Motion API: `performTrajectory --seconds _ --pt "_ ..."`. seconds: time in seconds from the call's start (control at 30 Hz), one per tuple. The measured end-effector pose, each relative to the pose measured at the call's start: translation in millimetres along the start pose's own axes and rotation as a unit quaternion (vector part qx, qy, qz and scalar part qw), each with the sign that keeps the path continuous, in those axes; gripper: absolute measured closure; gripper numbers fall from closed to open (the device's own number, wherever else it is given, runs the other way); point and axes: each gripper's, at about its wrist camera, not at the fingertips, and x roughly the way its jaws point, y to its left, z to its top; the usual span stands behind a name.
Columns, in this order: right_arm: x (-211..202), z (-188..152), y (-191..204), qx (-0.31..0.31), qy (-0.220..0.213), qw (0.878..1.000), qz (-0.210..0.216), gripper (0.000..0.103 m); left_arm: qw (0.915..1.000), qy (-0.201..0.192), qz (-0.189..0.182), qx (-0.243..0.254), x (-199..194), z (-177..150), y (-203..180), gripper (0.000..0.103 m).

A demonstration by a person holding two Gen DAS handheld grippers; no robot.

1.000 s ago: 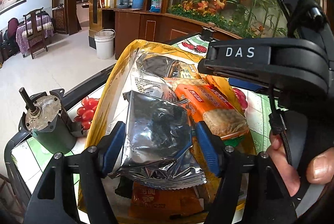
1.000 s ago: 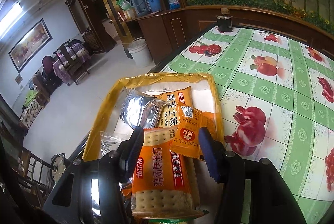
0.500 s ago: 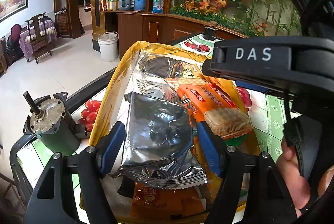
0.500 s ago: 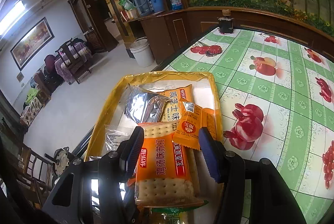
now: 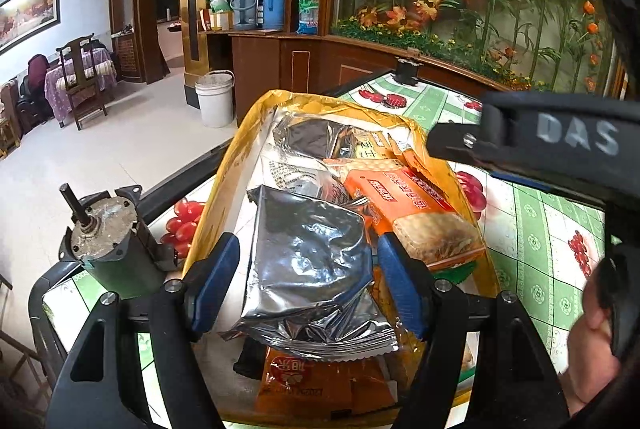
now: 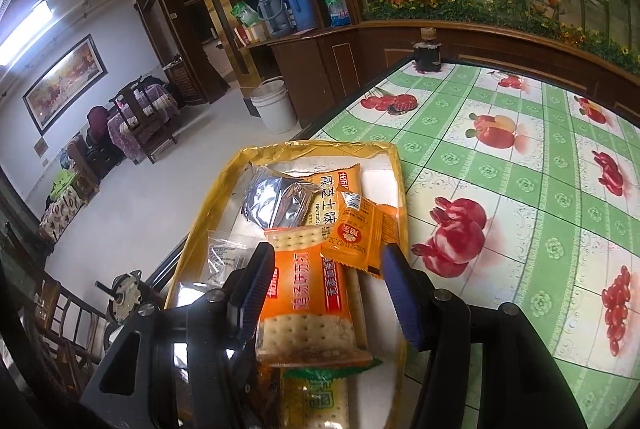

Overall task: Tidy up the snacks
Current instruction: 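Open left tool to release the silver bag into the tray while right tool withdraws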

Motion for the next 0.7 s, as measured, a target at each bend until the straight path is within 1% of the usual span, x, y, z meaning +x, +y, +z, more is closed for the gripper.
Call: performTrajectory --seconds 0.07,0.2,0.33,0.37,0.4,0.43,0.47,0.53,0.6,0.7 --pt "-7.1 -4.0 -1.3 -0.005 -0.005 1.000 -0.002 0.038 1.0000 -0.004 0.004 0.001 -1.5 -0.1 0.3 0.031" --pt "-20.3 -13.1 -3.4 -0.021 -0.009 1.000 -0.005 0.037 0.9997 -0.019 0.013 0.000 -7.6 0.3 2.2 0.031" --pt "-36.1 -26.3 -10.1 -0.024 -0.022 0.999 -0.007 0.033 0.9989 -0.043 0.018 -0.005 -16.8 0.0 4.5 0.031" --pt "-40.3 -30.8 -12.5 -0.022 -0.026 0.999 -0.005 0.030 0.9985 -0.050 0.021 -0.007 -19.1 -0.3 5.5 0.031" --pt "-43.0 -35.0 -14.8 -0.020 -0.030 0.999 -0.003 0.029 0.9982 -0.055 0.023 -0.009 -20.7 0.0 6.2 0.031" --pt "-46.4 -39.8 -17.2 -0.018 -0.034 0.999 0.001 0.025 0.9978 -0.061 0.023 -0.011 -23.5 -0.2 7.8 0.026" --pt "-49.7 -45.5 -20.2 -0.016 -0.040 0.999 0.006 0.022 0.9976 -0.064 0.023 -0.014 -25.2 0.1 8.9 0.024" --pt "-55.8 -58.2 -26.8 -0.009 -0.050 0.999 0.009 0.018 0.9967 -0.074 0.026 -0.021 -28.9 0.3 11.0 0.024" --pt "-61.5 -69.7 -33.5 -0.006 -0.056 0.998 0.011 0.017 0.9957 -0.085 0.023 -0.029 -33.0 -0.4 13.7 0.024" --pt "-72.4 -82.1 -39.7 -0.010 -0.062 0.998 0.007 0.015 0.9954 -0.089 0.021 -0.031 -36.0 -1.6 13.2 0.023"
